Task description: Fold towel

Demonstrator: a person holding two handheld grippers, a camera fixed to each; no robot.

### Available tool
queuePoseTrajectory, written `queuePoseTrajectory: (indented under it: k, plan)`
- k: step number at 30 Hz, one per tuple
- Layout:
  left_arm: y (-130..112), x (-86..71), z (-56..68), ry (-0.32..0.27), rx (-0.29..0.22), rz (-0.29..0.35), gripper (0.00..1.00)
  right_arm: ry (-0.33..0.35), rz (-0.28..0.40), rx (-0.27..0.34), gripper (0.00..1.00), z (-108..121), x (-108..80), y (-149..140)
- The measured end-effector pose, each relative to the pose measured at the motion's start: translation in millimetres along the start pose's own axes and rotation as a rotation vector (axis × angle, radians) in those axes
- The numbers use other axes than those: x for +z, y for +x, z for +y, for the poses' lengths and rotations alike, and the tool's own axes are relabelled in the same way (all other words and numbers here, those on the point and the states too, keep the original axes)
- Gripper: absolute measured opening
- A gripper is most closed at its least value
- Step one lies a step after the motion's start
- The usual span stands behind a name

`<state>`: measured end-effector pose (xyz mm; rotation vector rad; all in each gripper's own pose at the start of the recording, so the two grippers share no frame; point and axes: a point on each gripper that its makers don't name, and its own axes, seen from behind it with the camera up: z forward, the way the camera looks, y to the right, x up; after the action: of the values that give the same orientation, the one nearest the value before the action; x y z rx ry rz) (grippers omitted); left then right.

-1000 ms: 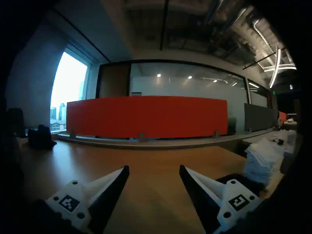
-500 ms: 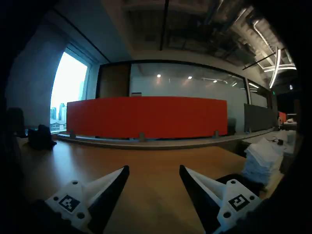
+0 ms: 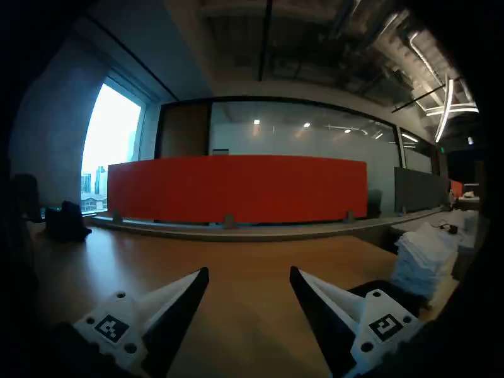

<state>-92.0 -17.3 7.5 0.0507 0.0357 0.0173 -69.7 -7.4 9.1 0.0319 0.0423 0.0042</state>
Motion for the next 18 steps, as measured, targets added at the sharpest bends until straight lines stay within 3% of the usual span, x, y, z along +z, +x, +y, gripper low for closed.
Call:
queuePoseTrajectory:
  k: [18]
  plan:
    - [0.2, -0.2, -0.2, 0.000, 0.000, 0.000, 1.00, 0.008, -0.001, 0.001, 1.00, -1.4, -0.8, 0.0]
